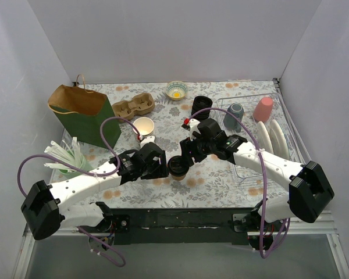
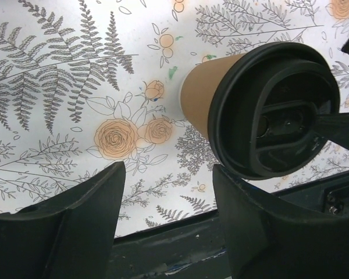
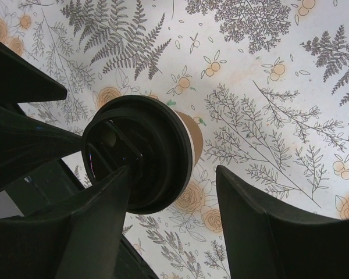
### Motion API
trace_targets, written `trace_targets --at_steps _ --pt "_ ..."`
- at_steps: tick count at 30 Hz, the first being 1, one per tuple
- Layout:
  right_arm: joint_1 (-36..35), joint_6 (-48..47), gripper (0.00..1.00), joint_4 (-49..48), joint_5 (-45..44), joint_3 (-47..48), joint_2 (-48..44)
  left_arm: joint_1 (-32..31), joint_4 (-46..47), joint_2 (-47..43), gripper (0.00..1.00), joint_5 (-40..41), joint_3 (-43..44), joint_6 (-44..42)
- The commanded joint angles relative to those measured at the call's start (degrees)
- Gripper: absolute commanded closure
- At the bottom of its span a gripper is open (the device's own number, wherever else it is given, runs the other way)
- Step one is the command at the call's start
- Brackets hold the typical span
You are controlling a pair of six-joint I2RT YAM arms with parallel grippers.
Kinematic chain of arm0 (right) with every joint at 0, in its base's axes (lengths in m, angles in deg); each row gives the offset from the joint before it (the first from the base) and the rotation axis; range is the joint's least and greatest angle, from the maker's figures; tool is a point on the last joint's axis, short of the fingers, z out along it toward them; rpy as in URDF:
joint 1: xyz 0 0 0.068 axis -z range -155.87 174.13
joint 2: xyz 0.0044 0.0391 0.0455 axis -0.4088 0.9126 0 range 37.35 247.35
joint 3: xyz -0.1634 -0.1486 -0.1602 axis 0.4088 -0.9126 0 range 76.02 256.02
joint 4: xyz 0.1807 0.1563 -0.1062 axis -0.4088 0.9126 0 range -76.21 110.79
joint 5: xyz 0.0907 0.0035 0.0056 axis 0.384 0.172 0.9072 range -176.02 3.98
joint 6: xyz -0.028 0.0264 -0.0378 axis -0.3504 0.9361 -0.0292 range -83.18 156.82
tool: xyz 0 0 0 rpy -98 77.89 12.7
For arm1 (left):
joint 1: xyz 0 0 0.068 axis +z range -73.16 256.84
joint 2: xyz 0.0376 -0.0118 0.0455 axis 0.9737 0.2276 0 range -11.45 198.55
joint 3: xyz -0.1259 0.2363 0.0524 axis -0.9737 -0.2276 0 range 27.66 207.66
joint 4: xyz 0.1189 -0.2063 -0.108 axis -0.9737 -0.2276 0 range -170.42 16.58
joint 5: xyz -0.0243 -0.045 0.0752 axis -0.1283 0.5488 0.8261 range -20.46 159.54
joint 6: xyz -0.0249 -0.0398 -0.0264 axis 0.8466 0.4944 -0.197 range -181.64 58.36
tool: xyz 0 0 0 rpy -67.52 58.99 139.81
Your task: Pack the takeout coffee
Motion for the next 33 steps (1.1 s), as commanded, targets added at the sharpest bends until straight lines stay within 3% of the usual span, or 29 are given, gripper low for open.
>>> trace_targets --at_steps 1,9,19,27,33 --pt "-0.29 -0.39 0.33 -1.94 1.28 1.46 0.12 0.07 -1.62 -1.39 0.39 2.66 1.45 0.54" --pt "-0.29 -0.12 0.36 -3.61 1.73 -0.29 0.39 0.07 2.50 -6.66 0.36 2.75 1.98 0.10" --pt "-0.20 0.58 0.51 -7.13 0.76 -5.64 0.65 0.15 13.14 -2.02 0.42 -0.06 -0.91 -0.78" --pt "-0.29 2.25 0.60 -10.82 -0.03 -10.22 -0.40 0.15 14.38 2.91 0.59 0.11 -6.88 2.55" --pt "-0.29 1.90 0.63 -10.65 -1.35 -11.01 -0.49 0.15 12.01 4.06 0.61 2.14 -8.83 6.77"
